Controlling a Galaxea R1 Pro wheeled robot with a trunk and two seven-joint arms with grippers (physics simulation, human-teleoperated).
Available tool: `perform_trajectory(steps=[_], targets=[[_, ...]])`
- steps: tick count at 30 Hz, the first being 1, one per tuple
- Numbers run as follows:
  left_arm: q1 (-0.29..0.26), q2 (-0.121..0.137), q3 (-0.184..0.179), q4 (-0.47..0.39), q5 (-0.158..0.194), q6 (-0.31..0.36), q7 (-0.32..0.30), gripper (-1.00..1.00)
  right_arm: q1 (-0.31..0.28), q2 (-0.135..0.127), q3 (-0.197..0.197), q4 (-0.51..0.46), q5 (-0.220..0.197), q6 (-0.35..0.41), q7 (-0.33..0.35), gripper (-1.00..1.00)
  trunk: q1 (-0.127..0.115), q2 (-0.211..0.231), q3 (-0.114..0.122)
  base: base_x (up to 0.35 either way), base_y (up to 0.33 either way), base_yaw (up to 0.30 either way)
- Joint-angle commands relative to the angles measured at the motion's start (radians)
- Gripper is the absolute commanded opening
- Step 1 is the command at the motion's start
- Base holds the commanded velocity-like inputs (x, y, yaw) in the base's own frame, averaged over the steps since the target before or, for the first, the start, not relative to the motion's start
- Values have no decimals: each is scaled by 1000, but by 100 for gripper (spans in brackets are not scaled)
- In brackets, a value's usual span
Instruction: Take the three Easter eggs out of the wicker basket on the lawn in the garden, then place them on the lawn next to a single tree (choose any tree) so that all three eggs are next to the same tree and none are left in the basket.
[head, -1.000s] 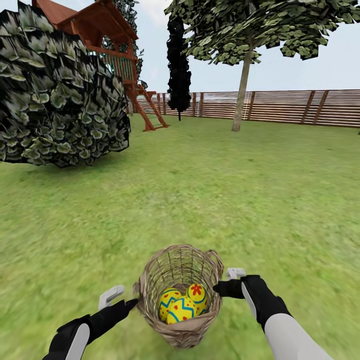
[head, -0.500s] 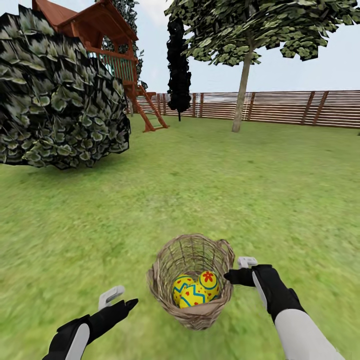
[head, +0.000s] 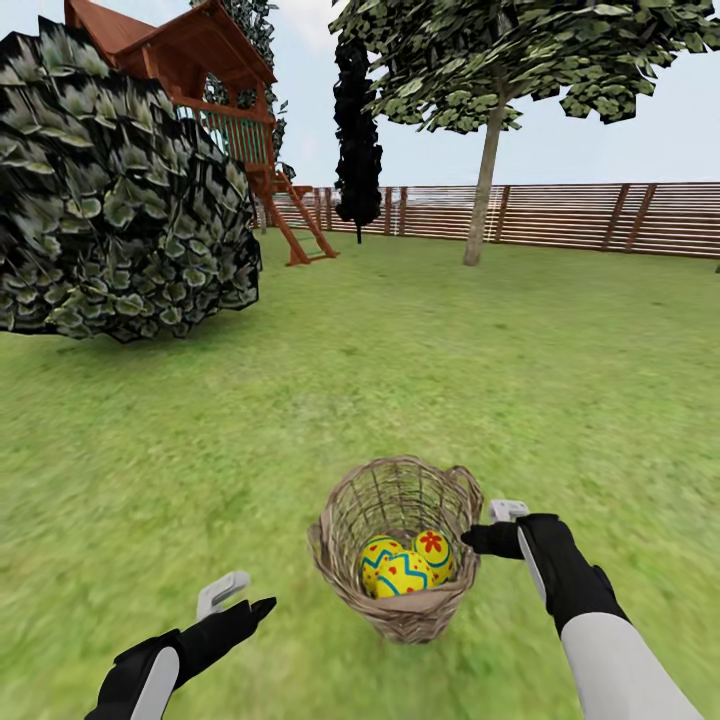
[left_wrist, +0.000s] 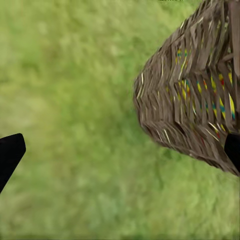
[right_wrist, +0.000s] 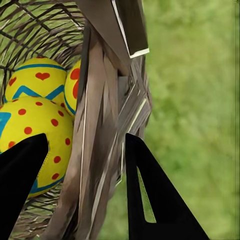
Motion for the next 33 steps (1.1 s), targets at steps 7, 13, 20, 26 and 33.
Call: perform_trajectory(steps=[7, 13, 20, 26, 33], targets=[[-1, -1, 4, -1, -2, 7, -6, 100, -1, -20, -3, -3, -2, 32, 10, -100, -27, 49, 21, 0, 0, 0], [-1, -1, 3, -1, -1, 6, -6, 100, -1, -28, -3, -3, -2, 33, 11, -100, -50, 91, 40, 0, 0, 0], [-1, -1, 2, -1, -2, 7, -6, 100, -1, -35, -3, -3, -2, 33, 11, -100, -69, 126, 56, 0, 0, 0], [-1, -1, 2, -1, -2, 6, -6, 100, -1, -35, -3, -3, -2, 33, 11, -100, -69, 126, 56, 0, 0, 0], [-1, -1, -23, -1, -2, 5, -4, 100, -1, -45, -3, -3, -3, 33, 11, -100, -69, 126, 56, 245, 0, 0]])
